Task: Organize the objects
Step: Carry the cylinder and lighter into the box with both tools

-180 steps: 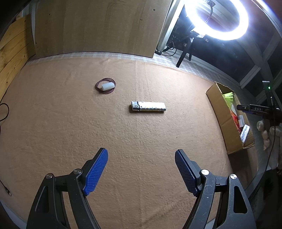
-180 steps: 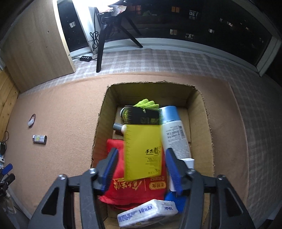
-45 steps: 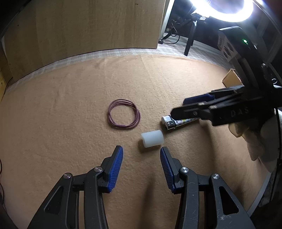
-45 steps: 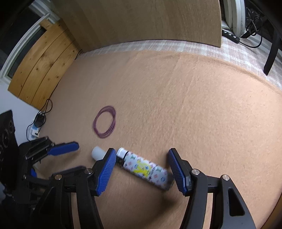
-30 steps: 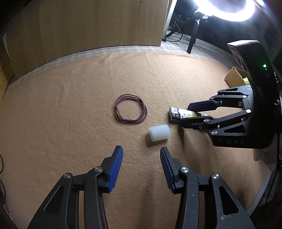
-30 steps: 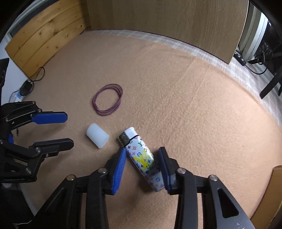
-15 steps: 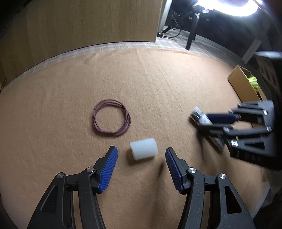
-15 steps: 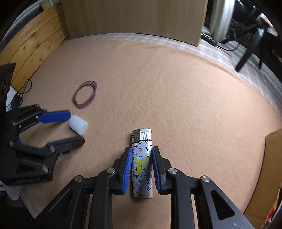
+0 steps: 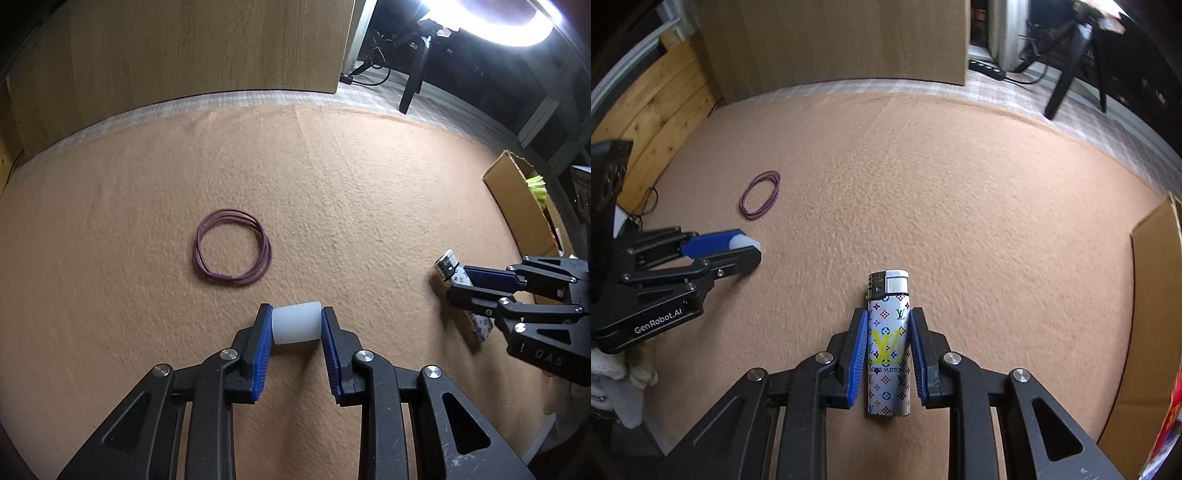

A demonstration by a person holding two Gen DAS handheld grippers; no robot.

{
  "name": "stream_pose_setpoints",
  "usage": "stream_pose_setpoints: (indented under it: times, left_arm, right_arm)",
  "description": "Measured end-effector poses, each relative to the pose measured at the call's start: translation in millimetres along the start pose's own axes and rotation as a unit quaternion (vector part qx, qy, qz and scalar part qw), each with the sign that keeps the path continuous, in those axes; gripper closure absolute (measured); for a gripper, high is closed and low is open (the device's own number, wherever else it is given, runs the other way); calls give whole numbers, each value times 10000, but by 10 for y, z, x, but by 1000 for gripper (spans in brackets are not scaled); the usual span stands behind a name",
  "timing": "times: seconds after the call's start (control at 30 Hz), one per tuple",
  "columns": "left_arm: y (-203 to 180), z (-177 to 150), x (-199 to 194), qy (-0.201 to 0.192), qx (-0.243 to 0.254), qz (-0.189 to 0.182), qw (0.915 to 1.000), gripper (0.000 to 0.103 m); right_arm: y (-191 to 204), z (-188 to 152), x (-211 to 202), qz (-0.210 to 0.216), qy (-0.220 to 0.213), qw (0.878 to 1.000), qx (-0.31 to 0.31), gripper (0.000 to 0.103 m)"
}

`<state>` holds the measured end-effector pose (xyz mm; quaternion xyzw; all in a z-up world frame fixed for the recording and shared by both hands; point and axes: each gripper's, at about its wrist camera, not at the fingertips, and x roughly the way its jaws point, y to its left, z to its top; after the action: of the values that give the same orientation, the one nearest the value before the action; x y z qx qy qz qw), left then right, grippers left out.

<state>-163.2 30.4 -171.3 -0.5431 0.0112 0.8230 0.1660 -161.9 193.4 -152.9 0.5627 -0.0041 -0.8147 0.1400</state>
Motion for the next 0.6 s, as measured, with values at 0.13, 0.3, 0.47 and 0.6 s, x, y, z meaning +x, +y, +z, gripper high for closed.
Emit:
stream_pose_setpoints:
  times: [0.13, 0.3, 0.47, 0.6]
  left_arm:
    - [-93, -35, -119, -59, -47, -99, 9999, 76]
    - [-457, 10, -322, -240, 181, -337, 9990, 76]
    - [-1069, 121, -460, -389, 685, -737, 9942, 75]
    - [-1592, 141, -513, -474, 1044, -976, 9886, 75]
  right_arm:
    - [-109, -93, -304, 110, -253, 9994, 200, 82]
    - [-296, -269, -743, 147, -583, 9974, 406, 82]
    - [-647, -543, -1199, 3, -859, 9934, 762, 82]
    - [-1034, -799, -1511, -209, -1035, 9881, 1117, 82]
